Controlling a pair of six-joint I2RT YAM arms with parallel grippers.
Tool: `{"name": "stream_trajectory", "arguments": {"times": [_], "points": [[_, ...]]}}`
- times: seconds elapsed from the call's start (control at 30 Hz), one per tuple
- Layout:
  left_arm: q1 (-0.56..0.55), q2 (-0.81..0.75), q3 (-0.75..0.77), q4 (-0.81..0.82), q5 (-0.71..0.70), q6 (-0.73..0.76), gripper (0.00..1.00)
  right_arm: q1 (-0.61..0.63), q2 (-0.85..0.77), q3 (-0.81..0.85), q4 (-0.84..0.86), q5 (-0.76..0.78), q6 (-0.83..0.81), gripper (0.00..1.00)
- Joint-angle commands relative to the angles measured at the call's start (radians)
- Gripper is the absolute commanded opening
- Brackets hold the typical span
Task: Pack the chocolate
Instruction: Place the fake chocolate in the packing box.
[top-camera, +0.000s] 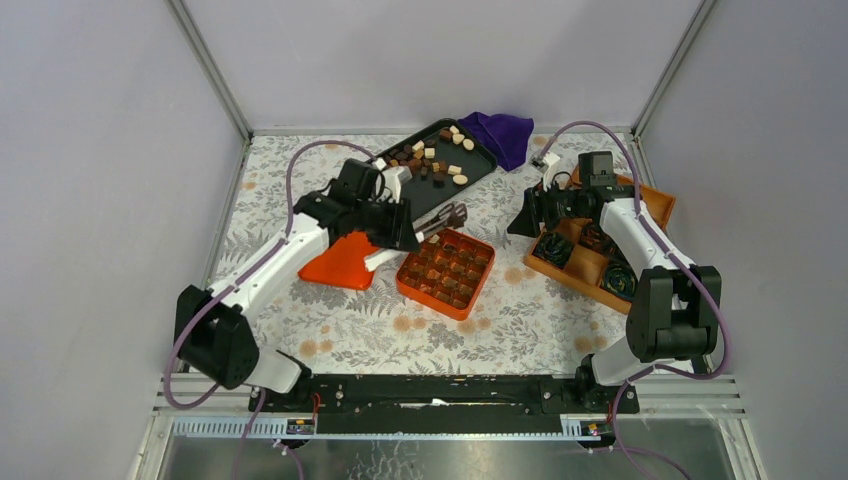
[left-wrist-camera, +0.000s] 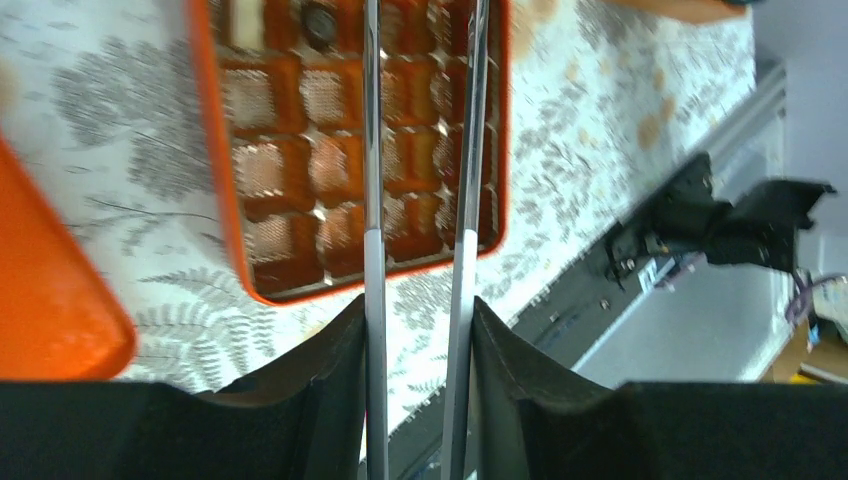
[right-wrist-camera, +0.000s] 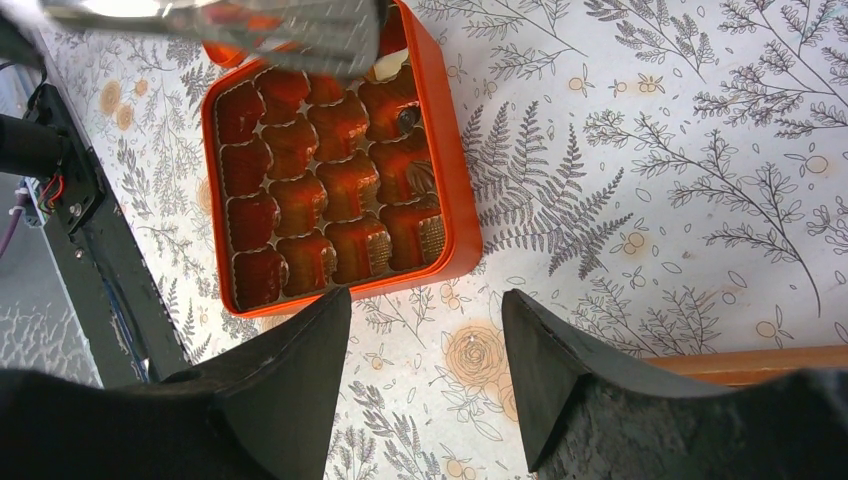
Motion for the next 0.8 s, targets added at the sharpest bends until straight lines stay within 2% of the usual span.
{"name": "stream_trajectory", "arguments": {"times": [0.0, 0.33, 0.77], "points": [[-0.059, -0.096, -0.075, 0.123, 0.079, -0.058, 0.15, -0.004, -0.010, -0.008, 0.015, -0.024, 0.004, 0.65], [-0.192, -0.122, -0.162, 0.191, 0.004, -0.143, 0.21, -0.003, -0.012, -0.017, 0.021, -0.031, 0.011, 0.65], [-0.252, -0.052, -0.146, 0.214, -0.055, -0.152, 0.27, -0.005, -0.039, -0.045, 0.030, -0.024, 0.008, 0.65]]}}
